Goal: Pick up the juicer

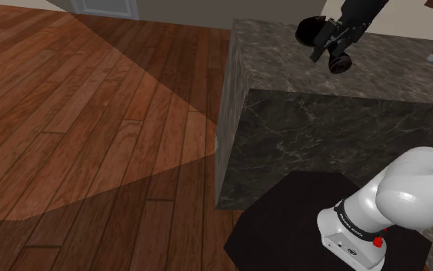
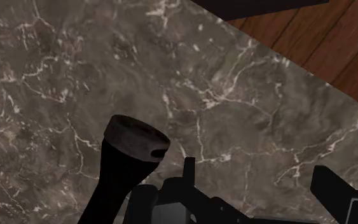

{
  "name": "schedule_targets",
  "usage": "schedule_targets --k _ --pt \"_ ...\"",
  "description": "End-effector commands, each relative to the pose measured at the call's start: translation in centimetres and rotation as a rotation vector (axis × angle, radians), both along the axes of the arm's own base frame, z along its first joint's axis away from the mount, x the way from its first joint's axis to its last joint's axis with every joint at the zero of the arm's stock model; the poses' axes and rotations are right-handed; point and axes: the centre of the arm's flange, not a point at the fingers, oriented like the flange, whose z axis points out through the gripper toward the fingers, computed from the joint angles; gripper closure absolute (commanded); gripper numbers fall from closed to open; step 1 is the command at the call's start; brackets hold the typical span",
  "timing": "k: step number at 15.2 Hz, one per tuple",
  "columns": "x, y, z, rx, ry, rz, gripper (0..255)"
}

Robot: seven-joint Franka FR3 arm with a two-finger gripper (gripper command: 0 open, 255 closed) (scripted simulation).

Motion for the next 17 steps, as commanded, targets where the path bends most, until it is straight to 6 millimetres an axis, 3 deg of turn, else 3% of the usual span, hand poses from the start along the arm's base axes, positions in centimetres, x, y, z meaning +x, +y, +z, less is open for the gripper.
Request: schedule_targets --k 1,9,17 --pt "0.0 0.0 0.0 0.000 0.000 0.000 0" --pt "5.1 -7.8 2.1 0.005 -0.063 -0.238 0" --pt "8.2 -16.5 4.5 0.010 -0.126 -0.476 0"
